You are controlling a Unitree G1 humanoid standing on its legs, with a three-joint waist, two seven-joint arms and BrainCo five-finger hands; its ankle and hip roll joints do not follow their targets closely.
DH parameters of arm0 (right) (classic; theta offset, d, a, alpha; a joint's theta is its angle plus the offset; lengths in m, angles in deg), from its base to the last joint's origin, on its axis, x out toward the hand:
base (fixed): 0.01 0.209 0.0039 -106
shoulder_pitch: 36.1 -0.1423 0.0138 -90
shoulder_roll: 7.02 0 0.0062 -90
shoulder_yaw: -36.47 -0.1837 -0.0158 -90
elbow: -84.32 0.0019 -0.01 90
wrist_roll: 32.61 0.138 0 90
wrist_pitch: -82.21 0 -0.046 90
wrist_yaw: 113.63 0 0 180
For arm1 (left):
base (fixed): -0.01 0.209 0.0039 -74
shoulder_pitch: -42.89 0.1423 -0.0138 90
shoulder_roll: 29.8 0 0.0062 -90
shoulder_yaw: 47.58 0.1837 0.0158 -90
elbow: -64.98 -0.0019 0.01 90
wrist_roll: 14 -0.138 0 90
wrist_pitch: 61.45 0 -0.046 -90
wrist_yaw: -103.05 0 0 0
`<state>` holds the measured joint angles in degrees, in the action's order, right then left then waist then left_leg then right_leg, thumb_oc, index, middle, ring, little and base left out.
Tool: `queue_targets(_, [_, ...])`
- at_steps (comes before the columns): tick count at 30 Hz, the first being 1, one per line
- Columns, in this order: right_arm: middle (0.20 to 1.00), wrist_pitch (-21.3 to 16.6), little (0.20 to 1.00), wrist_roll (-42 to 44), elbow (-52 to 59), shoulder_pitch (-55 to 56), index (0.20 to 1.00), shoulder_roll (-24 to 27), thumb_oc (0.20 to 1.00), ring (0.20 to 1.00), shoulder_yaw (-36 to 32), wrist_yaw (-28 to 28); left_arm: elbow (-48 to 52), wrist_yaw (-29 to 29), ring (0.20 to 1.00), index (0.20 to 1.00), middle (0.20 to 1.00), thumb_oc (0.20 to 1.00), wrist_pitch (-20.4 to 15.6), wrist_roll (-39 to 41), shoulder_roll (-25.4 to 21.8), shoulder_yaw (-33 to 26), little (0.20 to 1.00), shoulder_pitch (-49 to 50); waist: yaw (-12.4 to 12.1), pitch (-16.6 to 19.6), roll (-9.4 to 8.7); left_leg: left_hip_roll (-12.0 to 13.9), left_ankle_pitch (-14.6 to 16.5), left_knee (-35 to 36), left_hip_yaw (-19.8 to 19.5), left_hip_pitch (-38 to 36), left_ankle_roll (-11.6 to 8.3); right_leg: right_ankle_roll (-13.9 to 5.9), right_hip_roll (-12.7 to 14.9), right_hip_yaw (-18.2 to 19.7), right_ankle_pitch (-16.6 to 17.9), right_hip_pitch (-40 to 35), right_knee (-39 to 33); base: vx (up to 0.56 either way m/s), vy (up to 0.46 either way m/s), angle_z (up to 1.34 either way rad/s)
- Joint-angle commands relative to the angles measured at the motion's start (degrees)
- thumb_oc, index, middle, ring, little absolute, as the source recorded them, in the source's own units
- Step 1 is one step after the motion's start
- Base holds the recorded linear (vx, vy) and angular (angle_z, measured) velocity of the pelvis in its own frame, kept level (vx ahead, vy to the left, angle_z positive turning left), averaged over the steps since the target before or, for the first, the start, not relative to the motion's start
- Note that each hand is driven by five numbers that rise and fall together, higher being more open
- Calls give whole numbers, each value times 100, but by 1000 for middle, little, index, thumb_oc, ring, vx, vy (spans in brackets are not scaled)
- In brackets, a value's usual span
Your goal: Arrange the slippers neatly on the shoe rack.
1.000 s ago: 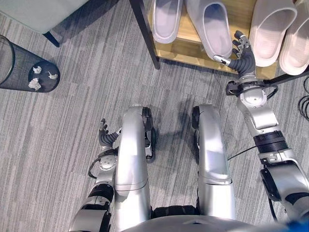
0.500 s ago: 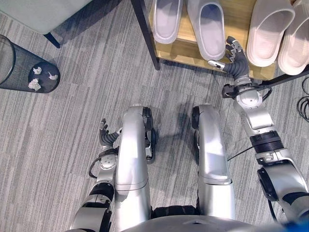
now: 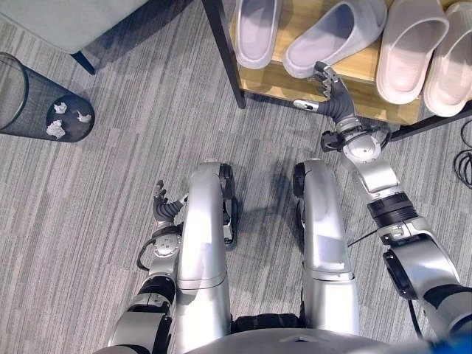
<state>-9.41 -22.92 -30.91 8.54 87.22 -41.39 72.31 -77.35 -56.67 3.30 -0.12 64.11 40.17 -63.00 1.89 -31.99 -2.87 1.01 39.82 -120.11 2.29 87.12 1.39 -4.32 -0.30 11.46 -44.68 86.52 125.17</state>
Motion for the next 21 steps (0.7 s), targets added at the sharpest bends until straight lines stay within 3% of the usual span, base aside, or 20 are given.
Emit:
queue_targets(1, [1000, -215, 1000, -443, 312, -224, 1000, -46, 1000, 1000, -146, 473, -167, -2, 1000, 1000, 1000, 1000, -311, -201, 516, 347, 1000, -19, -300, 219, 1, -159, 289, -14, -416, 284, 477, 468, -217, 346, 1547, 216, -354, 0, 0, 0])
queue_targets(6, [1000, -618, 1000, -694, 697, -112, 1000, 100, 1000, 1000, -761, 1197, -151, 1, 1000, 1000, 1000, 1000, -270, -295, 542, 352, 1000, 92, -319, 219, 46, -158, 321, -57, -391, 284, 506, 468, -218, 352, 1526, 233, -331, 0, 0, 0])
queue_targets(21, [1000, -1092, 1000, -316, -1141, -1510, 1000, -62, 1000, 1000, -863, 1589, -137, -94, 1000, 1000, 1000, 1000, -190, -415, 486, 561, 1000, 305, -449, 219, 209, -198, 400, -274, -363, 284, 495, 473, -179, 330, 1440, 249, -146, 11, -2, 0])
